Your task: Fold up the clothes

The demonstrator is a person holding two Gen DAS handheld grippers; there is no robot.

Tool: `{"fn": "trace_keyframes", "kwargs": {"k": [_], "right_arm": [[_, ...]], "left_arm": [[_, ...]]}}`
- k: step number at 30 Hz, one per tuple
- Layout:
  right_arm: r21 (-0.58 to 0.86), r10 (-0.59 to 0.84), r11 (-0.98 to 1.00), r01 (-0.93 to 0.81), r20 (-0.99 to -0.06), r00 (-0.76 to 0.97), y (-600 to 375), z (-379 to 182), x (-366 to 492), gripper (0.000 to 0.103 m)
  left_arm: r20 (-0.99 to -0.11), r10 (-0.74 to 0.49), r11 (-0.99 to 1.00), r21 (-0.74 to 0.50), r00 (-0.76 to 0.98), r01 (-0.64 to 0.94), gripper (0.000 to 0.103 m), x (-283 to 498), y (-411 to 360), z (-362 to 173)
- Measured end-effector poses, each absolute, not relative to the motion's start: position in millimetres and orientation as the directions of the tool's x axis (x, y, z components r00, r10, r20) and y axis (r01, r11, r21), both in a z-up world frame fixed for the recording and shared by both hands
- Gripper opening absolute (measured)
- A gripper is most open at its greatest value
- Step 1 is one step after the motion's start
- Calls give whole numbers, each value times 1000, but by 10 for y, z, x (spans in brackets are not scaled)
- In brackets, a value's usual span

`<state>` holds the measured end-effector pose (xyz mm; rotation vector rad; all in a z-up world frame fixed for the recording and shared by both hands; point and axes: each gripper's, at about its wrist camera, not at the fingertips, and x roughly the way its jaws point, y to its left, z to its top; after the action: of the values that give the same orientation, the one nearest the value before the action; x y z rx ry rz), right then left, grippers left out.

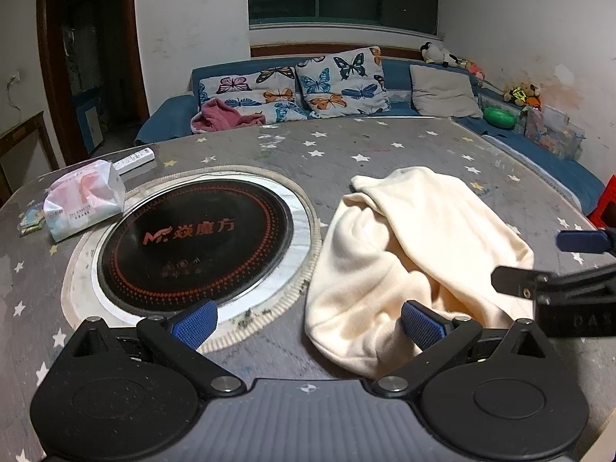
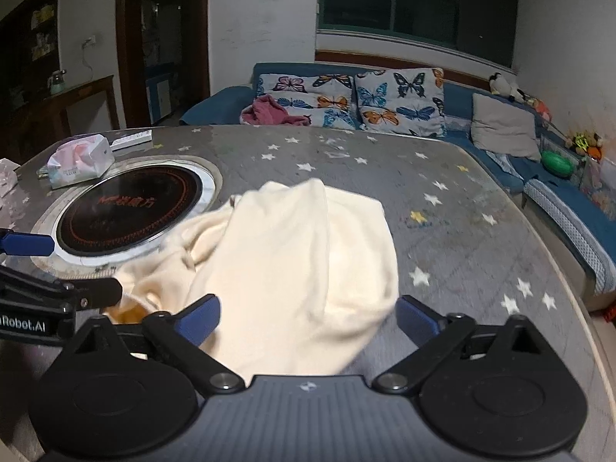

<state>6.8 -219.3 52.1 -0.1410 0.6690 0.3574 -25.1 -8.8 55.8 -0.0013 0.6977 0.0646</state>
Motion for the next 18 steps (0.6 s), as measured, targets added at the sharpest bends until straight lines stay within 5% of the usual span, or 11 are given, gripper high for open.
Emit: {"fn": "trace_keyframes", "kwargs": {"k": [6, 13, 18], "right_arm": [[-28, 295, 917, -399, -626, 722, -2042, 583, 336, 81], [32, 301, 927, -373, -657, 691, -1988, 537, 864, 51], [74, 289, 942, -329, -678, 676, -2010, 430, 1195, 39]], "left_arm": [[-643, 78, 996, 16, 762, -88, 103, -173, 42, 563], [-648, 85, 995, 14, 757, -100, 103, -117, 161, 537], [-660, 87, 995, 16, 746, -101, 103, -55, 191, 483]]}}
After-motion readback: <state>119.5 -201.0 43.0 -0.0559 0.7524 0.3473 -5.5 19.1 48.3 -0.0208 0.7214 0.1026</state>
